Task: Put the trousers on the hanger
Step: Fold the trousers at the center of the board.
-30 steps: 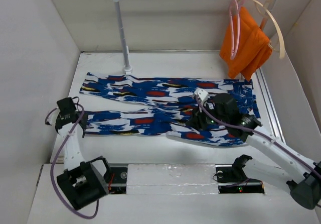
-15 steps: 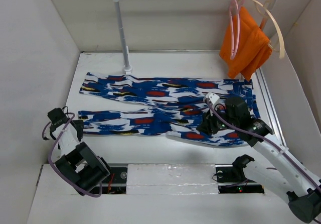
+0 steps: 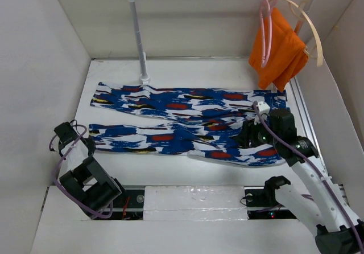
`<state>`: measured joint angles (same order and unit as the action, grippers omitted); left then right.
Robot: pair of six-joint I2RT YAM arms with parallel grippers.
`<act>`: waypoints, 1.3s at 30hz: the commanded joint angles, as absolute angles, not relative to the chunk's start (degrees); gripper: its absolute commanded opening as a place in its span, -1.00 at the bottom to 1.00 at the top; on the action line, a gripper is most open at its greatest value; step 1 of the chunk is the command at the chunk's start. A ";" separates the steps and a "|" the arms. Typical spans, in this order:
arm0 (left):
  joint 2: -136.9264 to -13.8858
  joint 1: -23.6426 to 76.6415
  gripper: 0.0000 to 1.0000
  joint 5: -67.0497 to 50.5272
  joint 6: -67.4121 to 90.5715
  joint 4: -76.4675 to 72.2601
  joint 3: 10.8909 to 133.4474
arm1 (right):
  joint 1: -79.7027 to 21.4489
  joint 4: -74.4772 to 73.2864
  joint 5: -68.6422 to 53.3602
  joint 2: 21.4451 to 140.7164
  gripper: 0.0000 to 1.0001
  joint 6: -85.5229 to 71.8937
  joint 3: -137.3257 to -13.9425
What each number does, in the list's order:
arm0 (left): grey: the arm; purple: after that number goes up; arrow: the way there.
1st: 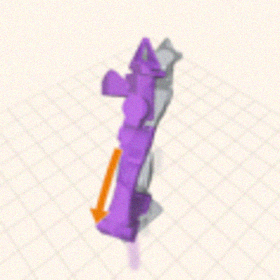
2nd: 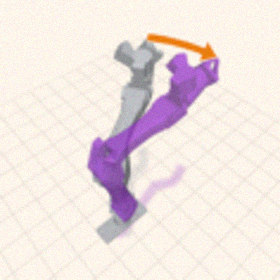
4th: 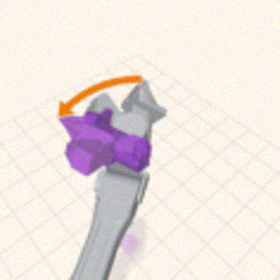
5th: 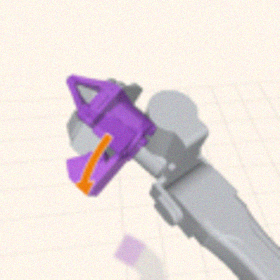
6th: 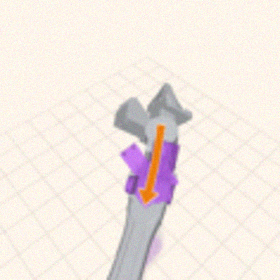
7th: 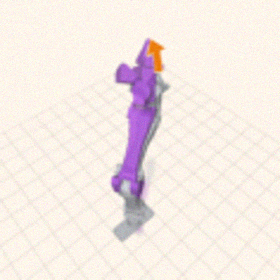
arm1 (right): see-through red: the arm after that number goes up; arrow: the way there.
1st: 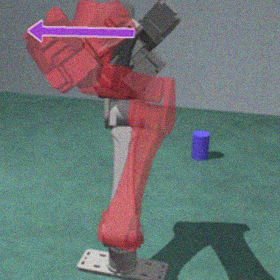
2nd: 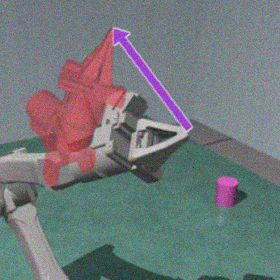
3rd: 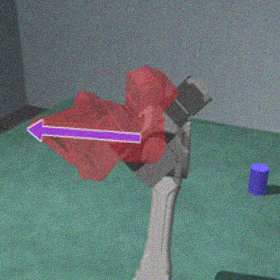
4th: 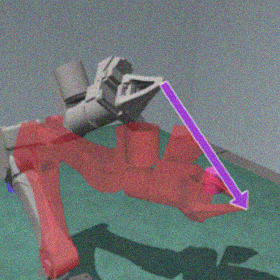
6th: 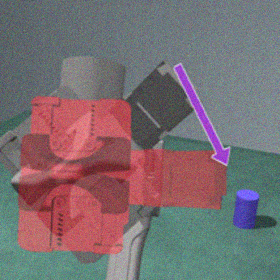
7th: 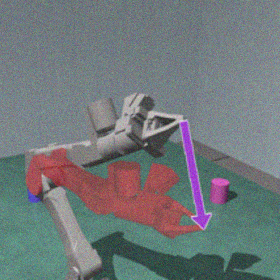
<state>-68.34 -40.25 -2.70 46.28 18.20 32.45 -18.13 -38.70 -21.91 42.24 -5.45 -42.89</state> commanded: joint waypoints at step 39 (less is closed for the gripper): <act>-56.95 -31.99 -1.00 -14.07 53.53 11.95 42.27 | 39.98 -38.06 1.93 68.38 0.17 -21.54 -38.06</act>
